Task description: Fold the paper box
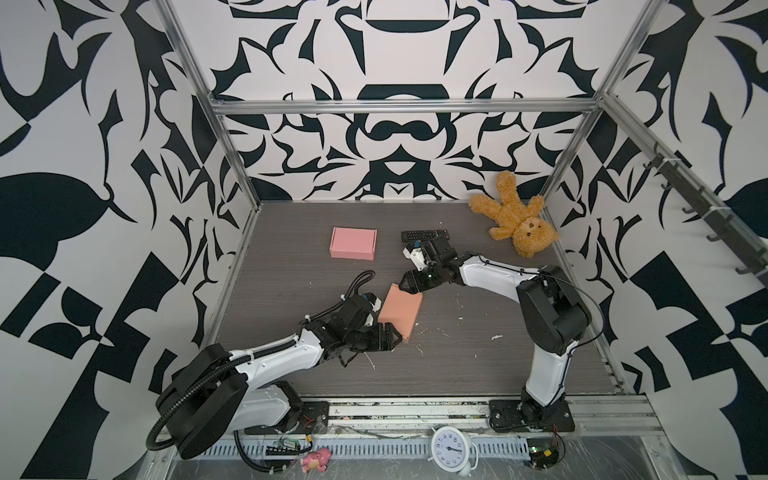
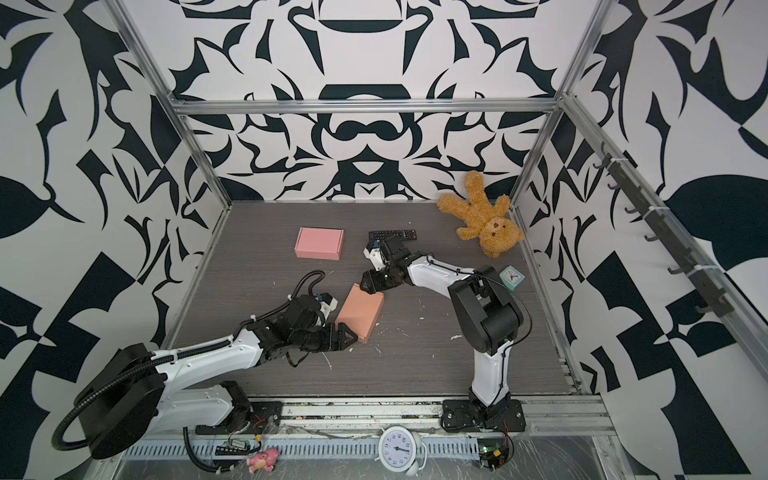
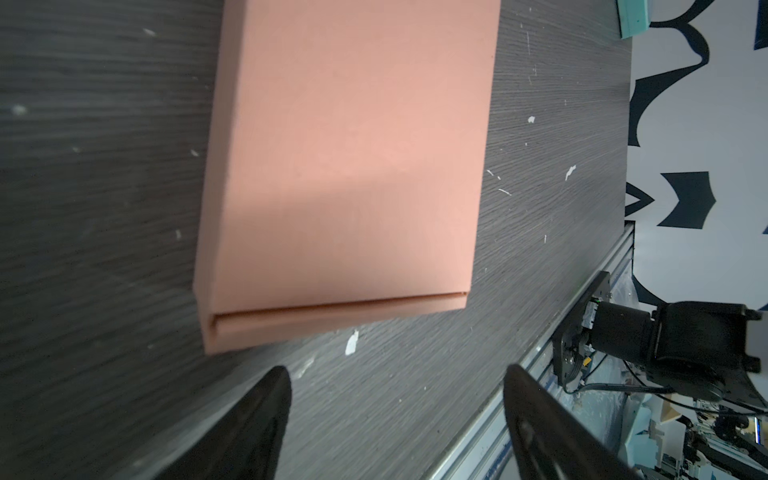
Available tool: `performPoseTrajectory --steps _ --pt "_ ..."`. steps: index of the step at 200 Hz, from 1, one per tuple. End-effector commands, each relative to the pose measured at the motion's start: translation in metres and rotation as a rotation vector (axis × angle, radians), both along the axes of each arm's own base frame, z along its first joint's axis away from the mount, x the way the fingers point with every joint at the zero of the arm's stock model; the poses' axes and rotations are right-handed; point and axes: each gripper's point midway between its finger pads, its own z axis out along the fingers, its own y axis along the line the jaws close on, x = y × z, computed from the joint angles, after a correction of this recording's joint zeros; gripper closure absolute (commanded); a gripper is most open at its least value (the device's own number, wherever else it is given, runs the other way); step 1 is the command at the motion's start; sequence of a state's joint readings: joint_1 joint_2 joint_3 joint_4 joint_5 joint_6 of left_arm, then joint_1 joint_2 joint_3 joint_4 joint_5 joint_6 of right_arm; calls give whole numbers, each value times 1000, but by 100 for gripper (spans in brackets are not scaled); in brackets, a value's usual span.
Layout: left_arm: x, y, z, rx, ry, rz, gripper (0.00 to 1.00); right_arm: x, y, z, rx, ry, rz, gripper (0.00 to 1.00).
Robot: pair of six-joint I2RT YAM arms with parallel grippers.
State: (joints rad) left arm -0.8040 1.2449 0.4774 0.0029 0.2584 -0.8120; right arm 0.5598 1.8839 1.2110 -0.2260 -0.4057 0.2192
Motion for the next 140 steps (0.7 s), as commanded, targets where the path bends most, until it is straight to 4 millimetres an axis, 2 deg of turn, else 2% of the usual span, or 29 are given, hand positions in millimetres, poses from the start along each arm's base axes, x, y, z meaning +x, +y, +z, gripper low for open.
performPoseTrajectory --steps 1,63,69,140 --pt "8 -6 10 -33 -22 -5 17 -3 2 12 37 -13 1 42" --pt "14 -9 14 -56 -33 -9 17 -13 -3 11 39 -1 -2 44" --pt "14 -9 5 -37 -11 -10 17 -14 -4 10 36 3 -1 44" --pt "25 -11 6 -52 -9 -5 17 -37 -16 7 52 23 -17 47"
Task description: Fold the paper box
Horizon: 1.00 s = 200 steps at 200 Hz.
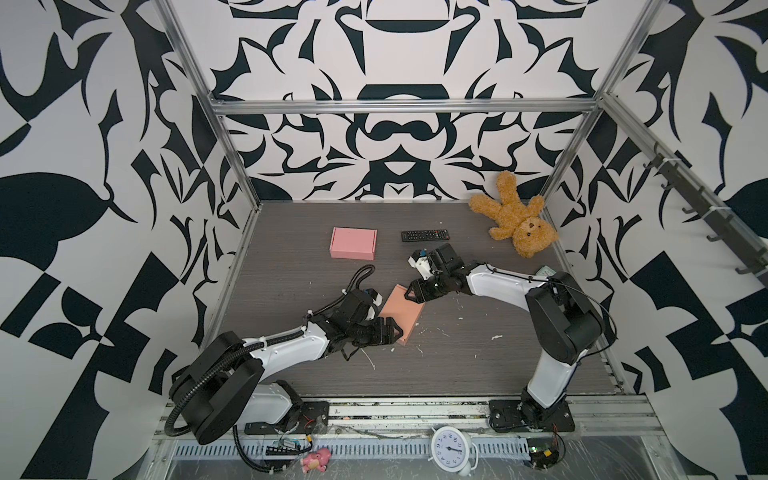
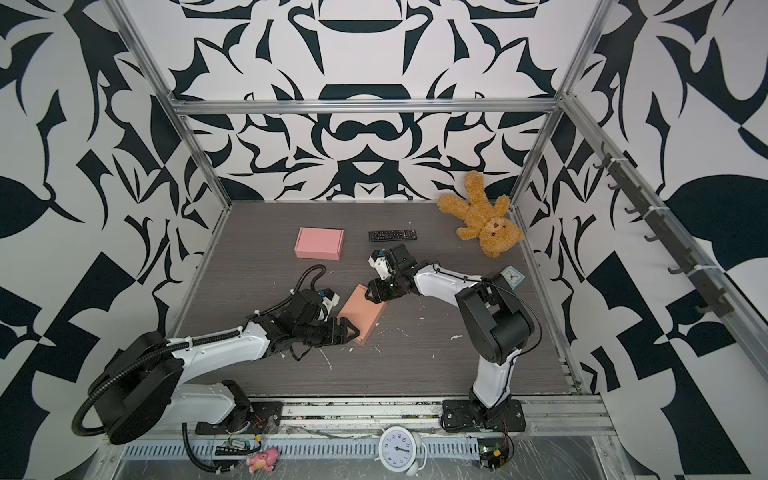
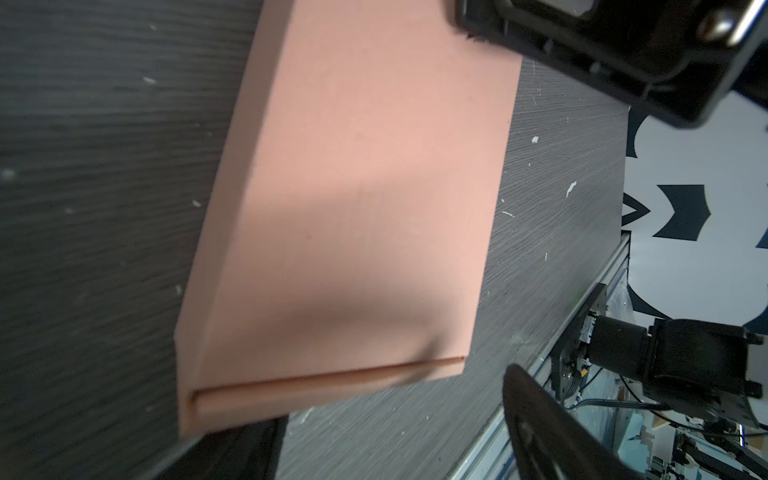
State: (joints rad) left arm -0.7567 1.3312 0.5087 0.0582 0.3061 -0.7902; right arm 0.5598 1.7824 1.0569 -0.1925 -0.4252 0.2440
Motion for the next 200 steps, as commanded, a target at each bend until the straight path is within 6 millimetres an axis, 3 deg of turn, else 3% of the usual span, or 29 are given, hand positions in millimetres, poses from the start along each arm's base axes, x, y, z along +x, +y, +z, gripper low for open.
performPoseTrajectory --steps 1,79,116,200 --pt "9 -5 9 -31 -18 -6 17 -5 1 14 43 -18 -9 47" --pt "42 -4 25 -35 -46 -4 18 -28 -18 23 72 -34 -68 48" --pt "61 -11 27 -45 -48 -29 18 -25 -17 29 79 -57 -71 48" --pt "108 -26 27 -52 -58 -64 19 -9 -15 24 64 -61 -80 47"
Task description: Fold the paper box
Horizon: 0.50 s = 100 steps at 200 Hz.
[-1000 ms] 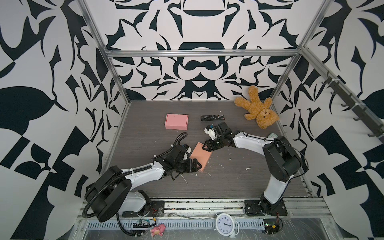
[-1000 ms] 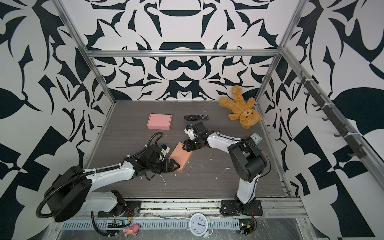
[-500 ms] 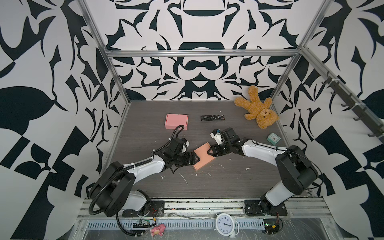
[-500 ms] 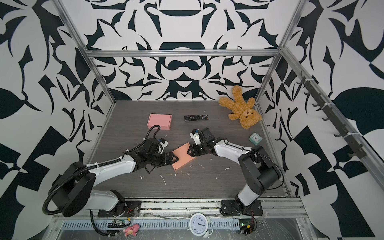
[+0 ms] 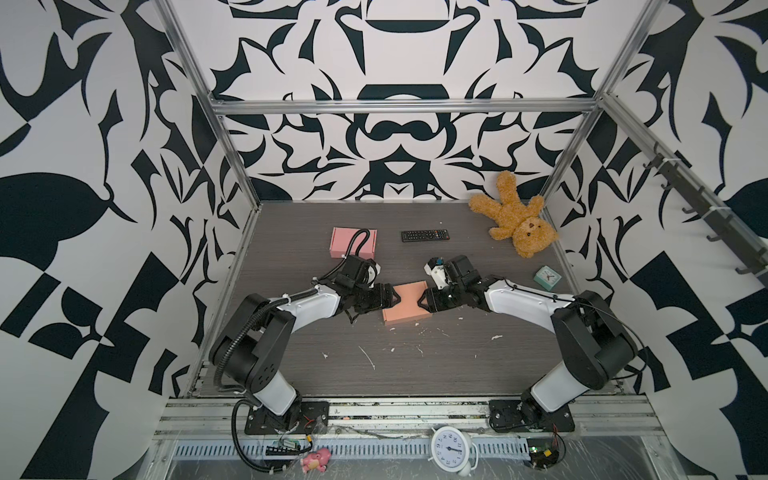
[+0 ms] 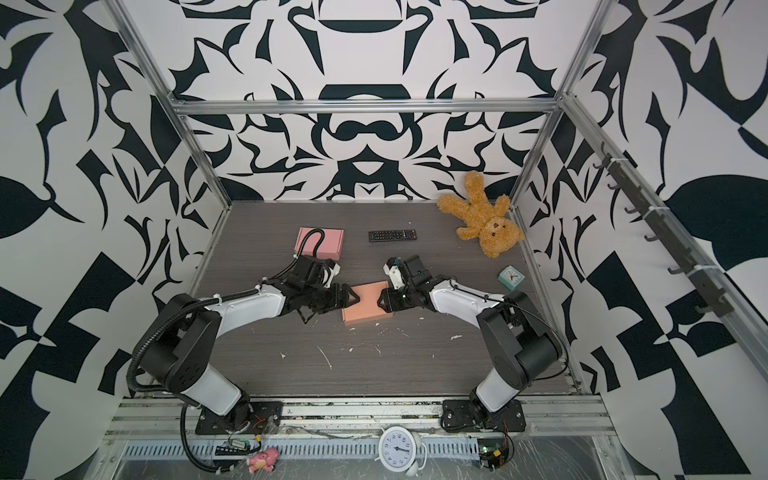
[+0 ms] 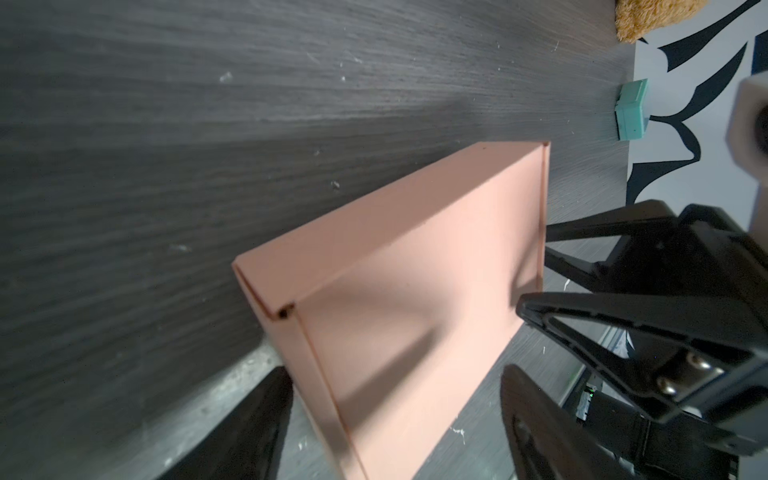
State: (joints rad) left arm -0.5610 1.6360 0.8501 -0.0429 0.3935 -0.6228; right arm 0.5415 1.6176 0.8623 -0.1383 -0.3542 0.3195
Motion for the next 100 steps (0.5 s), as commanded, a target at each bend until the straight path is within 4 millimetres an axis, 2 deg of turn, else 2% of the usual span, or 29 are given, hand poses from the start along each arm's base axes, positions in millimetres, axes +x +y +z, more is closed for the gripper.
performPoseTrajectory --steps 1,30,46,63,100 --pt "8 -20 16 -70 -34 -87 19 14 21 26 81 -57 37 47" --pt "17 -19 2 -51 -12 -82 19 20 18 21 68 -55 18 45" --pt "18 -15 -4 -40 -9 -71 19 22 15 23 59 -67 3 41" --pt "20 -9 -4 -22 -23 -51 18 23 10 28 50 -90 -14 35" --pt "20 5 -1 39 -53 -26 16 22 2 39 48 -116 -30 30"
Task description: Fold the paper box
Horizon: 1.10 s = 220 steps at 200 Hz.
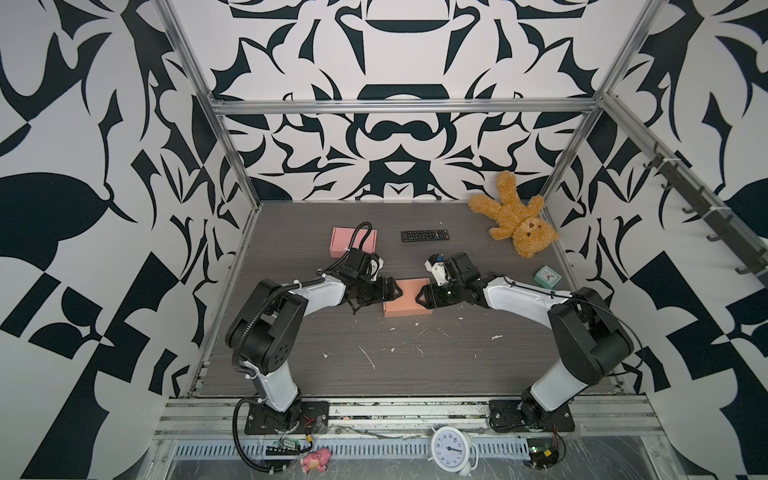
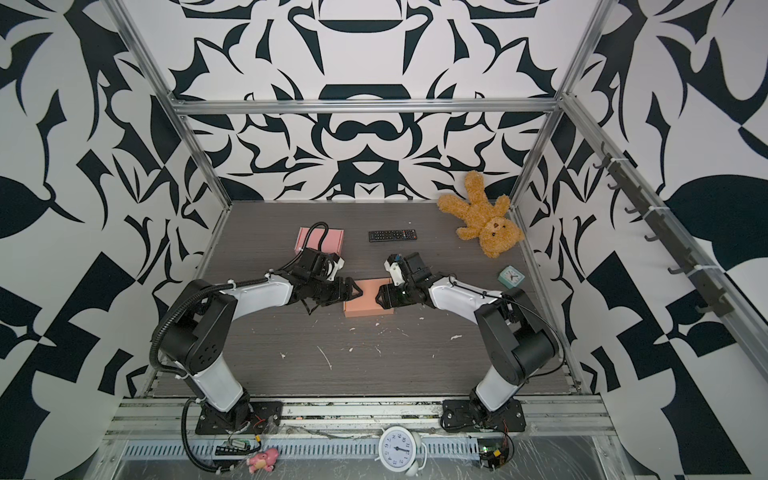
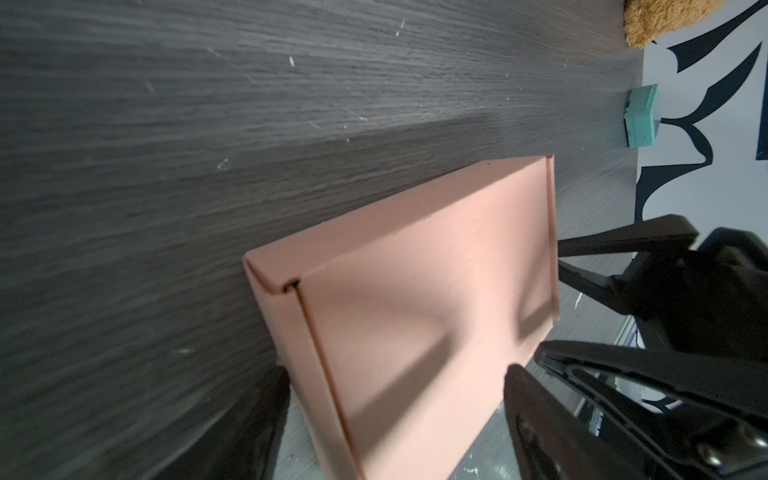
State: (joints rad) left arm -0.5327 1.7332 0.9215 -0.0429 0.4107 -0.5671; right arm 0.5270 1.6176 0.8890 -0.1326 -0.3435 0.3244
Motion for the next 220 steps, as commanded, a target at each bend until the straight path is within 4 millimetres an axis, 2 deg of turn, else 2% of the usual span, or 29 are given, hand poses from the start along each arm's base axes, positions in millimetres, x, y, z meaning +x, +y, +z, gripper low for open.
performPoseTrajectory --steps 1,8,14,45,100,143,185,190,220 --pt "-2 7 10 25 -44 -5 16 9 3 29 36 -86 -5 30" --pt "-2 9 11 28 -47 -1 16 8 2 29 35 -85 -8 29" --pt "-4 11 11 35 -47 4 11 8 1 29 35 -85 -8 28" --pt "-11 20 5 62 -31 29 9 4 -1 23 30 -77 -8 26" --pt "-27 13 9 50 -31 1 9 2 -6 22 21 -74 -9 25" --pt "-35 5 12 43 -29 -15 13 1 -5 16 27 -60 -9 25" --pt "-33 1 9 31 -20 -15 14 3 -3 13 31 -55 -5 25" --pt "-33 1 8 30 -15 -16 18 2 -3 12 31 -54 -5 25" --pt "-31 -2 9 19 -15 -16 20 4 -1 11 41 -53 -6 25"
